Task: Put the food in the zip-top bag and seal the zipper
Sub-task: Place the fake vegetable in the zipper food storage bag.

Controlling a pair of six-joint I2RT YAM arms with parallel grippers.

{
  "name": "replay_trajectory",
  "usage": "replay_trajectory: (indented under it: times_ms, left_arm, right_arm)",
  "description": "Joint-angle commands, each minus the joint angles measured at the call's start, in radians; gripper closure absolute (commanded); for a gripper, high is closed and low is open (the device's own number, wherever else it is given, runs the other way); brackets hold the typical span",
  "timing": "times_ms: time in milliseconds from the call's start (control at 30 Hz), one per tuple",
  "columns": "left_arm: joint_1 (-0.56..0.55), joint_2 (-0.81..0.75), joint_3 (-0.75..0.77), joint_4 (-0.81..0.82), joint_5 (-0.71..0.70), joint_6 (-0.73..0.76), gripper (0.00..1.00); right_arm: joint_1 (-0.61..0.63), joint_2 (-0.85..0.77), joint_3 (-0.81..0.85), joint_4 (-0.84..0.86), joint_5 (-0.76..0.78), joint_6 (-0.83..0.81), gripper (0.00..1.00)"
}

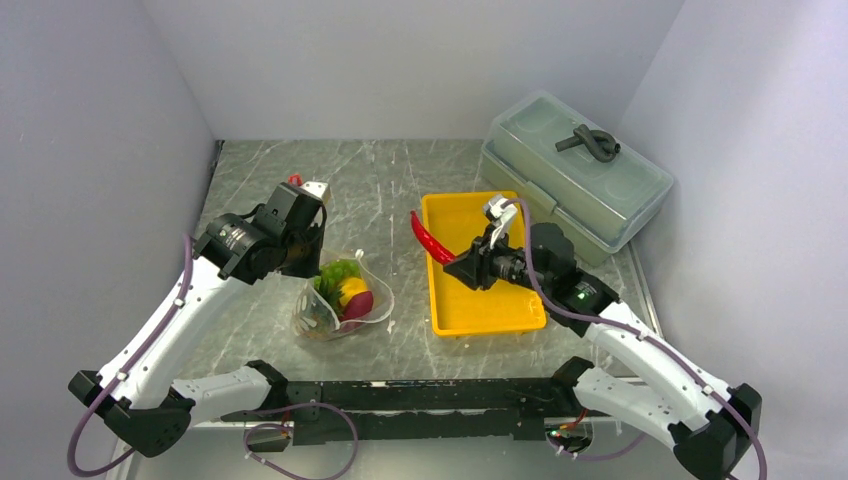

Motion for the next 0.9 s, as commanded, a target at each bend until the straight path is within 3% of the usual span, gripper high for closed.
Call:
replay_trajectory:
  times_ms: [0,433,867]
  left_arm:
    - [0.003,-0.001,0.036,0.036,0.000,0.013,1.00]
    - [0.002,0.015,0.043,0.051,0.010,0.025,1.00]
    - [0.002,0.013,0.066,0.036,0.016,0.026,1.00]
  right_arm:
    - [0.005,-0.021,0.089,-0.064,-0.214,0.063,0.87]
    - [0.005,0.089,0.224,-0.070,-0.689,0.210,0.85]
    - [0.087,0.305,0.336,-0.060,-0.681,0.298,0.94]
